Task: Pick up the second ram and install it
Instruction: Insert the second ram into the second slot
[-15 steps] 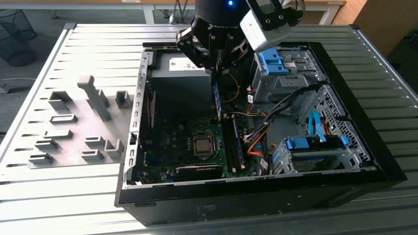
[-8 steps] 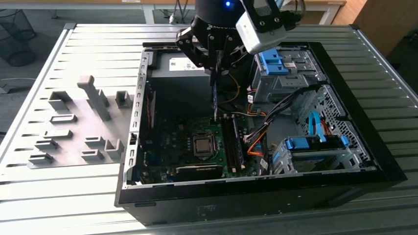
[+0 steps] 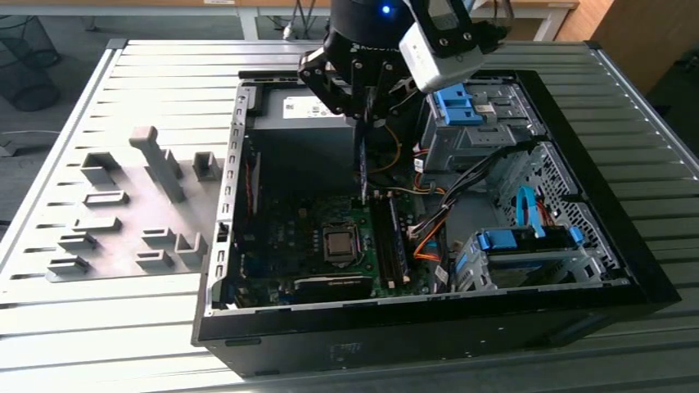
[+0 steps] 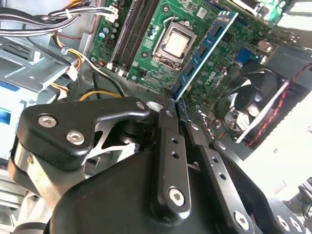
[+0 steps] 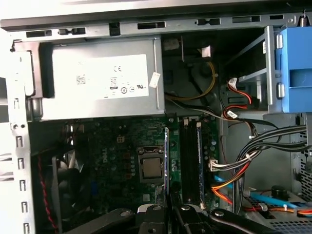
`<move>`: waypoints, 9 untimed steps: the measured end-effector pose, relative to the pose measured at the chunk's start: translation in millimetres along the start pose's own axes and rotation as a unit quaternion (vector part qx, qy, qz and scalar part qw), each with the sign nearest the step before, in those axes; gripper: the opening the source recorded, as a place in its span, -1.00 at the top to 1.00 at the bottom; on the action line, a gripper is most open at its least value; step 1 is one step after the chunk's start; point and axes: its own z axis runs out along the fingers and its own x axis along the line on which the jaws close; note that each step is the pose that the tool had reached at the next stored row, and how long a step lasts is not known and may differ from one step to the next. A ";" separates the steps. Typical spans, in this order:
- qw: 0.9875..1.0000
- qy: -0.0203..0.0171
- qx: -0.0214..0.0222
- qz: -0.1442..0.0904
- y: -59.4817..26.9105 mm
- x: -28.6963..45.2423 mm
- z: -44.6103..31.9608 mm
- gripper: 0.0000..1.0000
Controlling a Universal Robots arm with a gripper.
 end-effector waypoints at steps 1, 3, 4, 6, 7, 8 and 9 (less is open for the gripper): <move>1.000 0.000 0.000 -0.001 0.2 -2.4 1.0 0.73; 1.000 -0.001 0.000 -0.002 0.5 -6.5 4.0 0.73; 1.000 -0.001 0.000 -0.003 0.7 -7.6 5.1 0.73; 1.000 -0.003 0.001 -0.013 0.8 -8.1 7.1 0.73; 1.000 -0.004 0.001 -0.021 0.8 -8.1 7.9 0.73; 1.000 -0.005 0.001 -0.031 0.8 -8.2 8.6 0.73; 0.999 -0.005 0.002 -0.039 0.9 -8.2 9.4 0.73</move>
